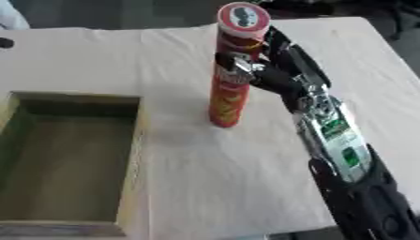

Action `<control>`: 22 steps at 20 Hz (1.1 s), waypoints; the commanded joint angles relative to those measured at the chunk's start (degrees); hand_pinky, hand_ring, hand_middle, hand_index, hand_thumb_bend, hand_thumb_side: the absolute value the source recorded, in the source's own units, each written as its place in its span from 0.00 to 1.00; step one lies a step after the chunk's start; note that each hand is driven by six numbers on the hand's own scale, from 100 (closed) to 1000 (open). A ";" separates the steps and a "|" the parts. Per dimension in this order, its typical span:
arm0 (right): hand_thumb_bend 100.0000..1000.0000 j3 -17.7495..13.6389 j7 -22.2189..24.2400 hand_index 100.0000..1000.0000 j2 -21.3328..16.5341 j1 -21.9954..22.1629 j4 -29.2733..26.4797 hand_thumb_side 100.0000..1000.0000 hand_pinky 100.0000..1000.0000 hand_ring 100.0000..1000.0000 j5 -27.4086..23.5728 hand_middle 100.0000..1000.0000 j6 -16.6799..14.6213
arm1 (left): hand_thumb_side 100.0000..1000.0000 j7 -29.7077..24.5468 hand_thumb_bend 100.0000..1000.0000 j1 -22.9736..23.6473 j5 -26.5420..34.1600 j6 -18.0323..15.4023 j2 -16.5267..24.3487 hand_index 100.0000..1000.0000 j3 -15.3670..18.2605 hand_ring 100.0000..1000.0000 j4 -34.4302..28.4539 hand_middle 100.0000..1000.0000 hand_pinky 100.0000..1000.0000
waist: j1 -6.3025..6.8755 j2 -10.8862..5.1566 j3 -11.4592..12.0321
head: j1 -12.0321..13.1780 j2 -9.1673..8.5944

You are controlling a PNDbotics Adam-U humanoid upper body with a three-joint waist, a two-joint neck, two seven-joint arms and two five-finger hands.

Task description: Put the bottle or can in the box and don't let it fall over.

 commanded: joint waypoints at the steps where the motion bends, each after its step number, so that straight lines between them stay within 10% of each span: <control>1: 0.71 -0.41 0.04 1.00 -0.53 -0.96 0.51 0.27 0.96 0.99 -0.05 1.00 -0.72 | 0.58 -0.13 0.00 -1.02 -0.48 -0.53 -0.02 0.73 0.75 0.95 0.04 0.87 0.65 | -0.02 -0.69 0.06 | -0.27 -0.91; 22: 0.69 -0.13 0.38 1.00 -0.42 -3.87 6.24 0.26 0.96 0.94 -0.56 1.00 -2.83 | 0.61 -0.33 0.00 -1.44 -0.34 -2.49 -0.78 0.71 2.75 0.96 4.10 0.86 0.65 | -0.27 -0.15 1.35 | -0.46 -1.68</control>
